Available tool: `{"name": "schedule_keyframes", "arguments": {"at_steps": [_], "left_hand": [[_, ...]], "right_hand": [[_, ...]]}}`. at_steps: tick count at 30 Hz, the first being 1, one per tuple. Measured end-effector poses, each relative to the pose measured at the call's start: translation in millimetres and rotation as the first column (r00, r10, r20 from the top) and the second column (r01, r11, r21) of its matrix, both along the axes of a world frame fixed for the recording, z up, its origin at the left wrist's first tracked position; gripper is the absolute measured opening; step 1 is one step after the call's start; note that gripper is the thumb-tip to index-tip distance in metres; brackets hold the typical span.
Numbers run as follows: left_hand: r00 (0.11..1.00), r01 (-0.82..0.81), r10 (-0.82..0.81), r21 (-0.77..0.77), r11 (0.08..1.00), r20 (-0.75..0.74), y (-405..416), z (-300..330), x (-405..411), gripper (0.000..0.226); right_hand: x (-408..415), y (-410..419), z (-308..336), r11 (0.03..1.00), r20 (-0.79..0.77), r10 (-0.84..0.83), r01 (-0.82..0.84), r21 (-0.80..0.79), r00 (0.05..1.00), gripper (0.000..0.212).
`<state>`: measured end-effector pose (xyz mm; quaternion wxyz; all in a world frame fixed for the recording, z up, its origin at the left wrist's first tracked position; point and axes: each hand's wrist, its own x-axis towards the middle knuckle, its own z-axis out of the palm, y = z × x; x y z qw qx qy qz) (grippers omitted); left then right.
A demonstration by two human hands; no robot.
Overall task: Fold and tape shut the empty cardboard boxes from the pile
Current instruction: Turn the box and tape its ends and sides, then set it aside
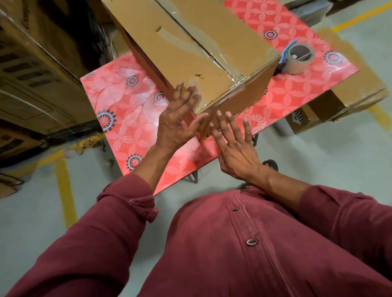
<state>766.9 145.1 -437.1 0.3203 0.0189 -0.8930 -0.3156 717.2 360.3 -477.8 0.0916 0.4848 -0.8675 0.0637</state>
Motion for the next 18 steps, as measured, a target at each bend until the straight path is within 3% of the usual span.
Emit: {"name": "schedule_keyframes", "arguments": {"at_steps": [7, 11, 14, 18], "left_hand": [[0.977, 0.121, -0.124, 0.023, 0.992, 0.173, -7.8, 16.4, 10.4, 0.067], [0.927, 0.067, -0.031, -0.084, 0.994, 0.373, -9.1, 51.4, 7.9, 0.089], [0.949, 0.055, -0.039, -0.043, 0.998, 0.313, -0.6, 80.1, -28.7, 0.071], [0.941, 0.097, -0.137, 0.14, 0.985, 0.31, 31.0, 106.7, -104.1, 0.049]], "right_hand": [[-16.5, 20.4, 11.5, 0.996, 0.088, -0.086, 0.085, 0.022, 0.992, 0.097], [-52.7, 41.9, 33.7, 0.956, 0.319, -0.171, 0.236, -0.176, 0.932, 0.089], [-95.1, 53.9, 50.1, 0.815, 0.588, -0.179, 0.454, -0.361, 0.789, 0.086], [-156.2, 58.6, 67.3, 0.611, 0.844, -0.183, 0.73, -0.305, 0.505, 0.08]]}}
